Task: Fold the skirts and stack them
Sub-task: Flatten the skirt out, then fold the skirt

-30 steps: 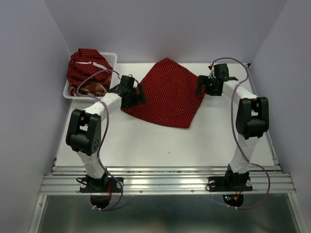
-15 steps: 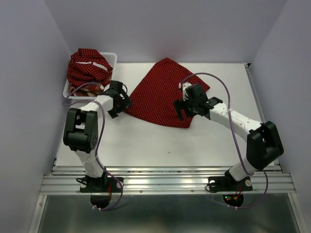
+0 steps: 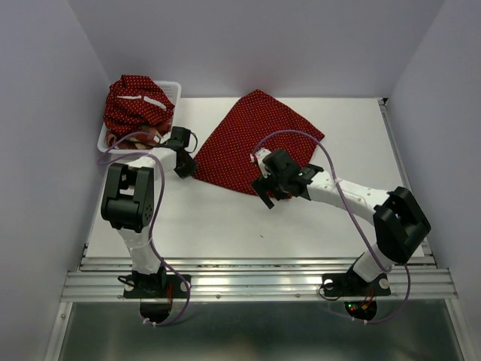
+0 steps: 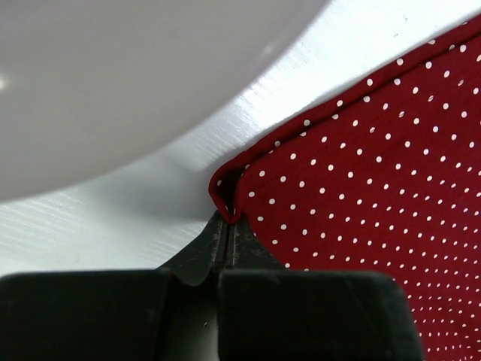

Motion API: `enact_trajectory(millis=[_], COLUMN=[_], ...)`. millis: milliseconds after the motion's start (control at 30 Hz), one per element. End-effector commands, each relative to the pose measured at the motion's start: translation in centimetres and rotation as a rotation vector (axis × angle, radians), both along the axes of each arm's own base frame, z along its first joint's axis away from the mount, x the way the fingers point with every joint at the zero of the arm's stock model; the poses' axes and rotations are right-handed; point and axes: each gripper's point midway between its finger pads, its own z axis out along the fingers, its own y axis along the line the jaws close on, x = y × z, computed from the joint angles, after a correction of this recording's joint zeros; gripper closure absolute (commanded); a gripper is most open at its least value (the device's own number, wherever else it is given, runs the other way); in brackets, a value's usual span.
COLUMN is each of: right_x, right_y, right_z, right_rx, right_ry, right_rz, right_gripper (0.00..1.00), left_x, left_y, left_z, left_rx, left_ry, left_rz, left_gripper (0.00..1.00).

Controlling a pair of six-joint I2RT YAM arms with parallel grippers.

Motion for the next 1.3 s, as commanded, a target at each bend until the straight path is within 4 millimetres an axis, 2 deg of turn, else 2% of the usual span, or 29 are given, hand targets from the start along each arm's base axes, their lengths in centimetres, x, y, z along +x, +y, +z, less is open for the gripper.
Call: enact_trajectory(millis=[0,167,300,367,533,633,733,800,833,867,900,967,1000,1067,1100,1133,1200,1233,1267], right_x=[1.6,1.9,1.6,1.5,1.4,1.5,1.7,1.6,1.6,1.3,1.2,0.4,0.1,-2.1,-3.3,-4.3,-5.9,-7.3,-7.8], right_y=[-1.4,-0.7,-0.9,-1.2,-1.2,-1.5,-2.0,-2.1,-1.9,-2.0,-1.5,-0.9,-0.7,-0.7,0.0,0.2,0.6,0.7,1.0], right_z=[-1.2,-2.7,-4.6,-5.2,-5.9,-6.3,-6.7,-6.9,-7.0,-7.1,-6.8,-6.3,-5.8,-4.5,-4.0,-2.8,-1.7,-1.4,-0.3], right_rx=[-0.098,-0.088,-0.120,-0.142,-0.149,-0.165,-0.202,-0.212,-0.208,-0.211,-0.193,-0.166,-0.152,-0.106,-0.052,-0.008,0.051,0.077,0.111], right_ry=[-0.059,-0.055,-0.015,-0.009,0.007,0.005,-0.012,-0.007,-0.001,0.012,0.024,0.048,0.059,0.133,0.178,0.190,0.239,0.294,0.298], right_rz=[-0.031,0.005,0.004,-0.001,0.000,-0.013,-0.029,-0.024,-0.019,-0.012,-0.003,0.019,0.023,0.044,0.073,0.090,0.105,0.130,0.137], right_gripper=[0.00,0.00,0.01,0.05,0.37,0.44,0.61,0.68,0.77,0.81,0.92,0.99,0.99,0.99,0.99,0.99,0.99,0.99,0.99], left_x=[1.1,1.2,1.2,1.2,1.4,1.3,1.3,1.3,1.2,1.1,1.0,0.4,0.2,-0.7,-1.0,-1.7,-2.7,-3.2,-4.4], left_y=[1.0,0.8,1.0,1.0,1.1,1.1,1.1,1.1,1.1,1.2,1.3,1.4,1.6,2.1,2.4,2.9,3.3,3.5,3.9], left_z=[1.2,1.4,1.4,1.5,1.6,1.6,1.8,2.0,2.0,2.4,2.7,3.6,4.0,5.4,5.9,6.9,7.6,7.9,8.1], left_rx=[0.037,0.036,0.042,0.042,0.050,0.049,0.047,0.045,0.046,0.044,0.046,0.046,0.049,0.060,0.067,0.078,0.090,0.089,0.102], left_ry=[-0.038,-0.038,-0.037,-0.037,-0.031,-0.026,-0.031,-0.033,-0.034,-0.041,-0.046,-0.058,-0.065,-0.084,-0.091,-0.104,-0.110,-0.112,-0.099], left_rz=[0.019,0.010,0.017,0.016,0.016,0.015,0.011,0.012,0.012,0.017,0.019,0.021,0.023,0.047,0.062,0.078,0.094,0.106,0.114], left_gripper=[1.00,1.00,1.00,1.00,1.00,1.00,1.00,1.00,1.00,1.00,1.00,1.00,1.00,1.00,1.00,1.00,1.00,1.00,1.00])
